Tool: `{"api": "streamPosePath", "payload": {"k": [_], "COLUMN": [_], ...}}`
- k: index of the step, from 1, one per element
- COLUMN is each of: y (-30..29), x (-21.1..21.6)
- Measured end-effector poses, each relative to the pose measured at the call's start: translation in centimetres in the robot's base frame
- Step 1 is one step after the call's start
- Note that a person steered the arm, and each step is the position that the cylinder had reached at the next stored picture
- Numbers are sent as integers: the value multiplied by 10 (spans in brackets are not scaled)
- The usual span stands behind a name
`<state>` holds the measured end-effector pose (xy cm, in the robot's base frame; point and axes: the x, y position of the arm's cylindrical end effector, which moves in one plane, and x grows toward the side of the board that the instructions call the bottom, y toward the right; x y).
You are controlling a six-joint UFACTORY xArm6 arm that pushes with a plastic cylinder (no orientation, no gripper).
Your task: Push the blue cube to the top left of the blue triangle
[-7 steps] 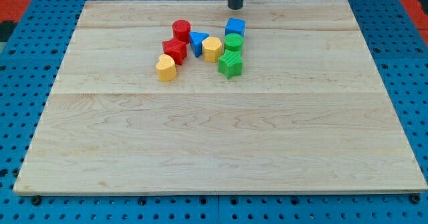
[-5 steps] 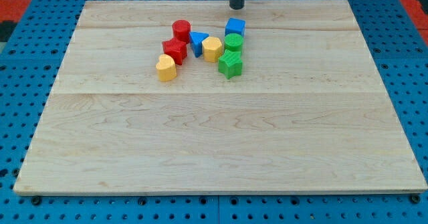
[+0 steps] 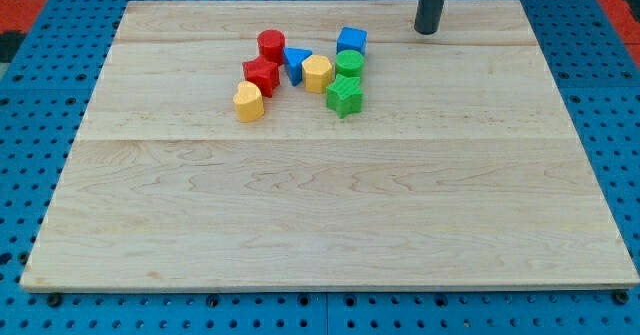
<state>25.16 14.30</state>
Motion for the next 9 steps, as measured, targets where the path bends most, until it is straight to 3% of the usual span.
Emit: {"api": "streamPosePath", "payload": {"k": [2, 3, 5, 6, 8, 9], "y": [-25, -67, -211, -242, -229, -229], "x": [28, 43, 40, 36, 36, 56]}}
